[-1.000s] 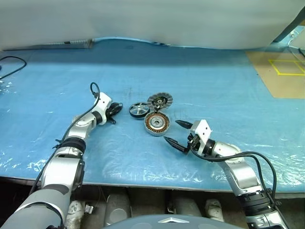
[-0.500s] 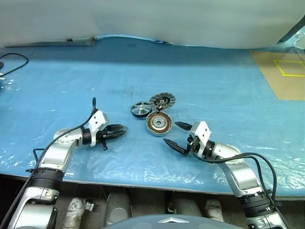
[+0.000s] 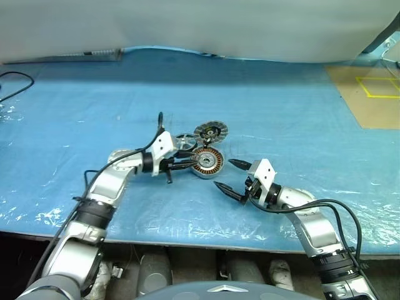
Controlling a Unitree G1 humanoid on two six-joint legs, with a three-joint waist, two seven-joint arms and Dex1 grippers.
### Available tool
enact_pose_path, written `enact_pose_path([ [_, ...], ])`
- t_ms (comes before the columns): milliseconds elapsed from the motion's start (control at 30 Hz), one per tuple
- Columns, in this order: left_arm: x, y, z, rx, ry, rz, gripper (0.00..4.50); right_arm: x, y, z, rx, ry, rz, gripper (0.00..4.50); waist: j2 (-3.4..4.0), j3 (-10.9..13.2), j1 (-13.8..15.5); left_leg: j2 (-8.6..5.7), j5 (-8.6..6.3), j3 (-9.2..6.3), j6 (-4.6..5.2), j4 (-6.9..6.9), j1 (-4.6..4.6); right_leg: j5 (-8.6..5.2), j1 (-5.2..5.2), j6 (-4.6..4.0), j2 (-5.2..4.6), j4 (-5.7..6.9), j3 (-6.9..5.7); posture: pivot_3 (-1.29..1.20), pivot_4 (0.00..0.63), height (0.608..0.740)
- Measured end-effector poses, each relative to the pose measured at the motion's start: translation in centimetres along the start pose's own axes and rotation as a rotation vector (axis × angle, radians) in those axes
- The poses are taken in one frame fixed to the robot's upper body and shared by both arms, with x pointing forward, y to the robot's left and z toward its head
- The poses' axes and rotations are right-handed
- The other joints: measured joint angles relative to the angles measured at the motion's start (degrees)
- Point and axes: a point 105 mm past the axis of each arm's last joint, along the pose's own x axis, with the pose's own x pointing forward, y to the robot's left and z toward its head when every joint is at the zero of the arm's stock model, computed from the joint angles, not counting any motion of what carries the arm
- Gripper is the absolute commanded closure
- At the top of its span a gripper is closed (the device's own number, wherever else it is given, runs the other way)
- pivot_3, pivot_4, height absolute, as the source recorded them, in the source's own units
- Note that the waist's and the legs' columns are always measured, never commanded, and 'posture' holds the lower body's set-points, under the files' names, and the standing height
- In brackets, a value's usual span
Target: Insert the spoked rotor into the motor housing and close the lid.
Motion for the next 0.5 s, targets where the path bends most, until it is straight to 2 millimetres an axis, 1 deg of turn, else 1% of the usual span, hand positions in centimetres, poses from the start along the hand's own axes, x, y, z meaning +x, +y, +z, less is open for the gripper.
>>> enact_pose_path([
  [100,1.0,0.4,-0.1,0.016,0.011,0.010,3.74,0.0,-0.1,0.0,-0.001,0.001,-0.005,0.00,0.00,0.0,0.0,0.01,0.00,0.00,0.00,0.02,0.00,0.00,0.00,0.00,0.01,0.03,0.00,0.00,0.150,0.740],
  [200,1.6,0.6,-0.5,0.018,0.023,0.015,3.74,0.0,-0.1,0.0,-0.003,0.002,-0.008,0.00,0.00,0.0,0.0,0.00,0.01,-0.01,0.02,0.05,-0.01,0.00,0.00,0.00,0.00,0.03,0.00,0.00,0.150,0.740],
  [500,2.2,0.2,-0.8,0.035,0.048,-0.026,3.74,0.0,-0.2,-0.2,-0.011,0.014,-0.013,0.00,0.00,0.0,0.1,0.01,0.02,-0.02,0.04,0.08,-0.03,0.01,0.00,0.00,0.00,0.05,-0.01,0.00,0.150,0.740],
])
